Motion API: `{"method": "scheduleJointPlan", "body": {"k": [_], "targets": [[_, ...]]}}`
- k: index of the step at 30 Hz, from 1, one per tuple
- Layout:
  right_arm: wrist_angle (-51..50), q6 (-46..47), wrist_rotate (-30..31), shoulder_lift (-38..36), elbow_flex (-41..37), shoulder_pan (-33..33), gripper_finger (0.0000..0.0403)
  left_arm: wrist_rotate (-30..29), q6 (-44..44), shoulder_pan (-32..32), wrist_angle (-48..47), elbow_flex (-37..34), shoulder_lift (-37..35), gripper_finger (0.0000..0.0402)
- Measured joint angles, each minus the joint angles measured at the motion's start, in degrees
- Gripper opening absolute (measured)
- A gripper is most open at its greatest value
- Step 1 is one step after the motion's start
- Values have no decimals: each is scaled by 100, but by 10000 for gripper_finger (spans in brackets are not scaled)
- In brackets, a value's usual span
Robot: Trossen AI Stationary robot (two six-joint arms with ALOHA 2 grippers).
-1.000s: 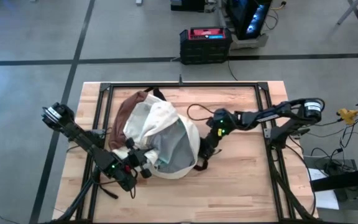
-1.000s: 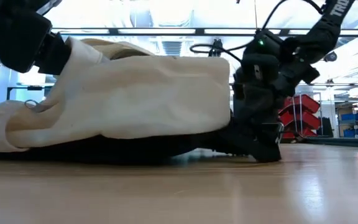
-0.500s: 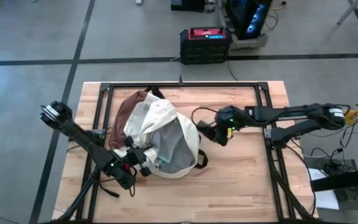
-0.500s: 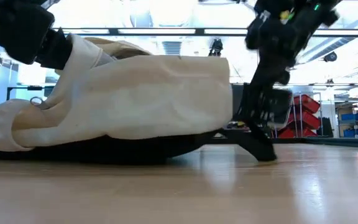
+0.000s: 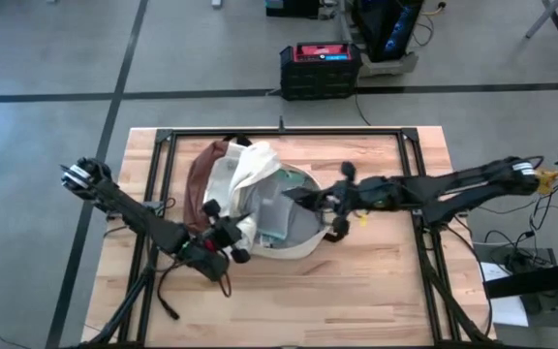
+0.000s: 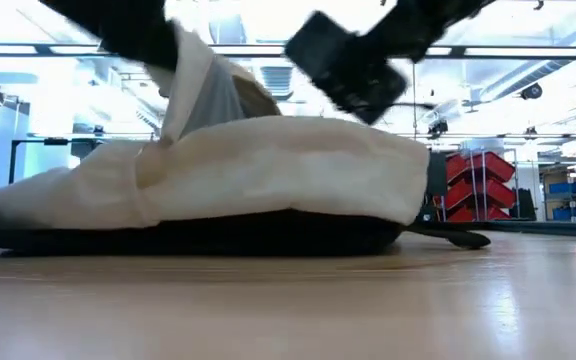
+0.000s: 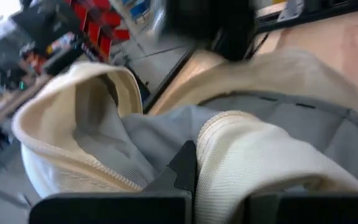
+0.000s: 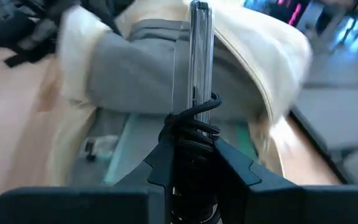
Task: Unpack backpack
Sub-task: Put the black cellphone with charger cable into the white backpack
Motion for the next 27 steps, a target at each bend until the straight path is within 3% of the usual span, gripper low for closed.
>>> {"method": "scheduleJointPlan", "body": {"k": [4, 10, 14, 18, 23, 27], "targets": [[1281, -842, 87, 1144, -1, -57, 59, 29, 636, -8, -256, 398, -144, 2], [1973, -1560, 965, 2572, -15, -91, 60, 46, -6, -10, -1465, 516, -679, 2], [2418, -1974, 1244, 3139, 2, -91, 122, 36, -100, -8, -1375, 295, -938, 2], [2142, -2076, 1235, 3304, 91, -48, 197, 104, -174, -8, -1245, 164, -931, 9], [778, -2064, 1253, 2750, 491, 10, 267, 933, -375, -11, -1216, 47, -670, 28], [-171, -1837, 1238, 2191, 697, -41, 300, 1475, -468, -30, -1054, -1, -497, 40]]}}
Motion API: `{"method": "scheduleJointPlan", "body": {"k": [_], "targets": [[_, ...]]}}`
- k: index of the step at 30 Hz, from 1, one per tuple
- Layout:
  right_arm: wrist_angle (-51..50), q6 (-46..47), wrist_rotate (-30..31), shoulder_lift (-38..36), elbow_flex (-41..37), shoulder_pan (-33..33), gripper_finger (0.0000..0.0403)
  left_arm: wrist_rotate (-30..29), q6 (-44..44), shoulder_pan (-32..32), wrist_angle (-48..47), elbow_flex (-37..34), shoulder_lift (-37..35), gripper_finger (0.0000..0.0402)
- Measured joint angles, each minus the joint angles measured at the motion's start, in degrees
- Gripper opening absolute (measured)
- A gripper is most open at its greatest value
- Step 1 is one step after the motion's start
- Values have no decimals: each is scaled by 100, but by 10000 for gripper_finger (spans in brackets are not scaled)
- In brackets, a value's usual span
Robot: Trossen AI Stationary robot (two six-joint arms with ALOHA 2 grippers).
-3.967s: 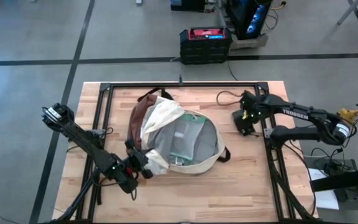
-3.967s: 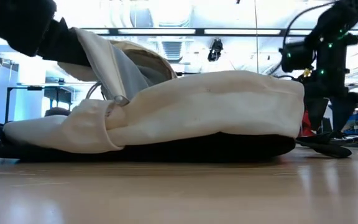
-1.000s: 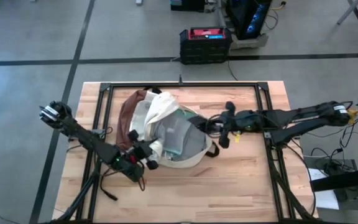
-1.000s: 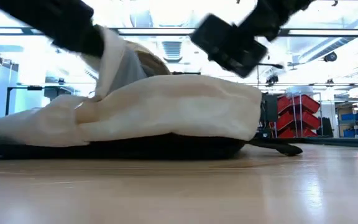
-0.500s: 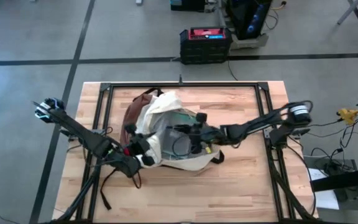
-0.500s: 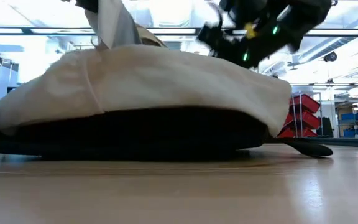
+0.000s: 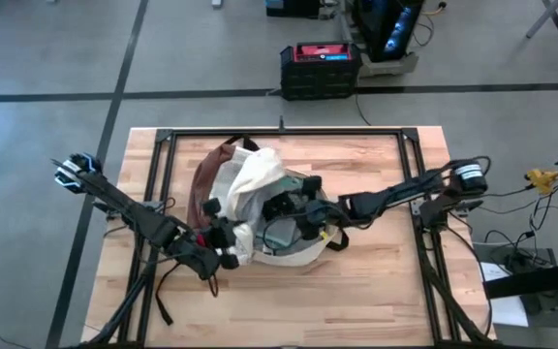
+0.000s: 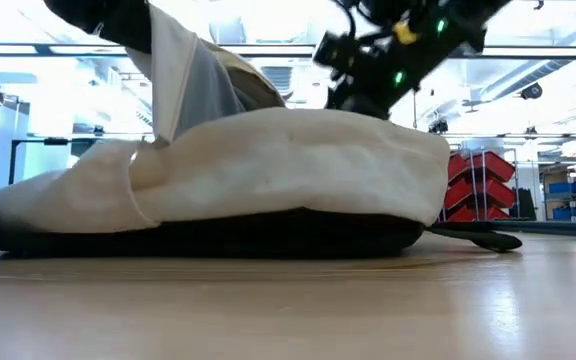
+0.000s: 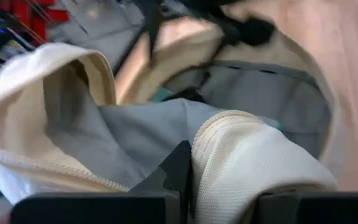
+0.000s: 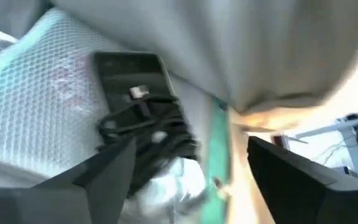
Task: Unpack backpack
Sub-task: Put the black cellphone with charger cable into the white backpack, then close the white backpack
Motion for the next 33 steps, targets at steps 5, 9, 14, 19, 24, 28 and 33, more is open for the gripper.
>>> {"method": "scheduleJointPlan", "body": {"k": [5, 9, 14, 19, 24, 28, 33], "targets": [[-104, -27, -19, -478, -102, -312, 309, 617, 10, -30, 182, 11, -27, 58], [43, 58, -881, -465, -122, -766, 296, 1376, 28, -35, 129, 205, -130, 82], [420, 277, -1996, 100, -130, -1285, 268, 1940, 31, -84, -272, 553, -221, 120], [686, 270, -2353, 604, -135, -1227, 238, 1745, -18, -94, -582, 653, -310, 147], [650, 300, -1883, 646, -129, -949, 214, 1507, -128, -94, -716, 653, -299, 158], [711, 376, -1532, 645, -129, -848, 200, 1458, -196, -93, -701, 642, -298, 161], [825, 631, -1506, 879, -118, -848, 176, 1358, -189, -92, -648, 638, -297, 156]]}}
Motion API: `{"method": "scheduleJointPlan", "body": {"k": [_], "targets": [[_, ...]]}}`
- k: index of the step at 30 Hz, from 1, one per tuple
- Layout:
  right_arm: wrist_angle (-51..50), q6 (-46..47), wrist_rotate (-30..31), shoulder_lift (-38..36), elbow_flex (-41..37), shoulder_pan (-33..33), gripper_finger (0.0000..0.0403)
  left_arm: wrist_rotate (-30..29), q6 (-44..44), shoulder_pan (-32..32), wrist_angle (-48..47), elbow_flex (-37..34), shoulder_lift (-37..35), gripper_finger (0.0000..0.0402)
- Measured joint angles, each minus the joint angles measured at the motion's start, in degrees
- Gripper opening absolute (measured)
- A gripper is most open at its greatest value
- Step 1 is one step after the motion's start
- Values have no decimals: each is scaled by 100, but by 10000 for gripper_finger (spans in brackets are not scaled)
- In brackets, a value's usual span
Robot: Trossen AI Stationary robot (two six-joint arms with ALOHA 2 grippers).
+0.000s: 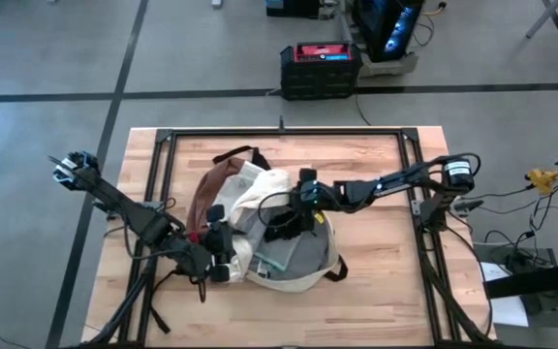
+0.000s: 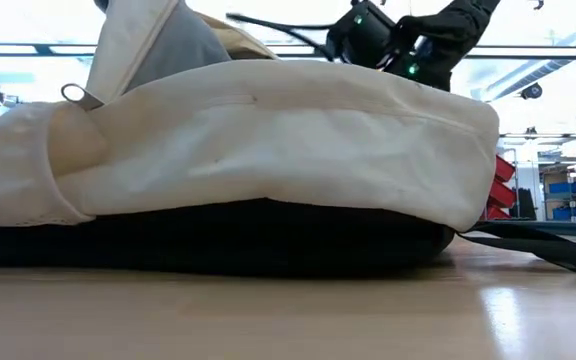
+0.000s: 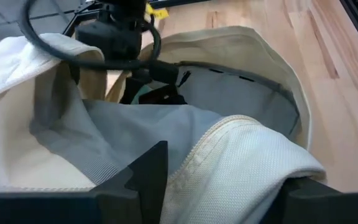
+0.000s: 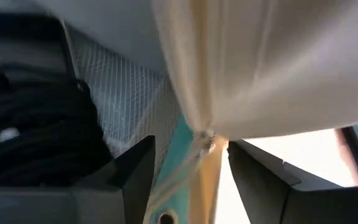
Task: Unpack backpack
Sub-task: Close the white backpack
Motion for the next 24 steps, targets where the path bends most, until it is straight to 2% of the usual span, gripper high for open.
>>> {"method": "scheduleJointPlan", "body": {"k": [10, 17, 24], "targets": [[24, 98, 258, 103, -2, 60, 109, -7, 45, 2, 53, -15, 59, 165], [103, 103, 299, 103, -2, 37, 59, 15, 746, -15, 192, 295, -62, 188], [79, 236, 297, 103, -2, -29, 14, 897, 1222, -35, -10, 968, -125, 208]]}}
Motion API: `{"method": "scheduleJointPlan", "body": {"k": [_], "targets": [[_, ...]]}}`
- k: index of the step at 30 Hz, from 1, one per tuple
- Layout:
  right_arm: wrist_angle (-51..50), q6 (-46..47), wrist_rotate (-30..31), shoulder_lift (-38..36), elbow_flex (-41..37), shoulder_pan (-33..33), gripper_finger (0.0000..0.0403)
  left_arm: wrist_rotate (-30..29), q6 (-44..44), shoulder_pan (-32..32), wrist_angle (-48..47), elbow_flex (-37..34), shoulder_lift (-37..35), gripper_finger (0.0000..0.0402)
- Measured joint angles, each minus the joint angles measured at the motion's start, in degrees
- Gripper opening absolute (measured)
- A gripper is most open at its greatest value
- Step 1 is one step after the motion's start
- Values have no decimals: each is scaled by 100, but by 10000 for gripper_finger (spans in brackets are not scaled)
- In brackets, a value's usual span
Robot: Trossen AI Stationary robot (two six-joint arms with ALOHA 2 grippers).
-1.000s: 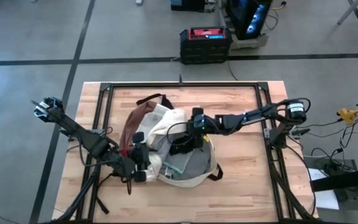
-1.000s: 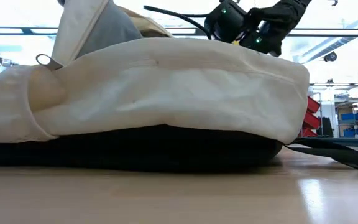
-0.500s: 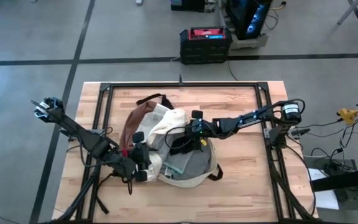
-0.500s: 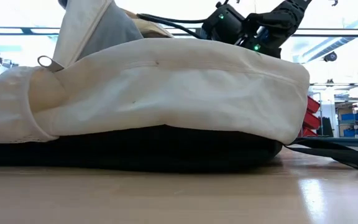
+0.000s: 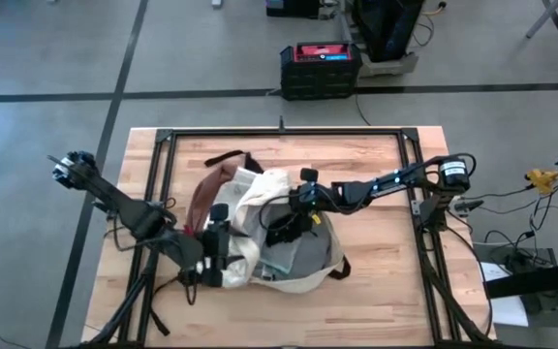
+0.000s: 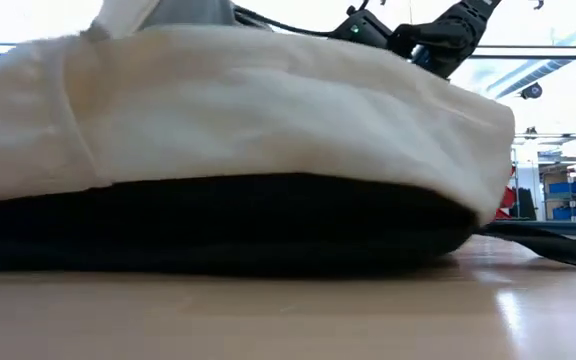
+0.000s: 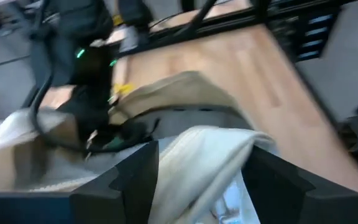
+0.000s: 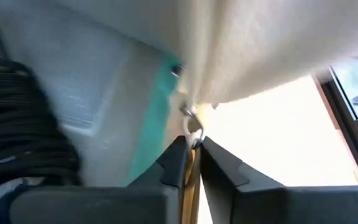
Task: Unpack backpack
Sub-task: Close the white backpack
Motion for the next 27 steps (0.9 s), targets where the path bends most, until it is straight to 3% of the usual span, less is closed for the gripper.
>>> {"method": "scheduleJointPlan", "body": {"k": [5, 13, 19, 22, 27], "targets": [[-4, -50, 0, 0, 0, -12, 3, 111, -298, -4, -485, 43, -5, 218], [-11, -252, 24, -92, 35, -17, 1, 8, -1684, -4, -1709, -37, -60, 217], [86, -241, -14, -40, 76, -125, 0, -170, -1132, 29, -790, -30, -179, 212], [68, -204, -24, 26, 74, -191, 0, -91, -942, 33, -484, -28, -177, 232], [4, -183, -24, 50, 68, -235, 0, 18, -1186, 24, -963, -23, -174, 291]]}}
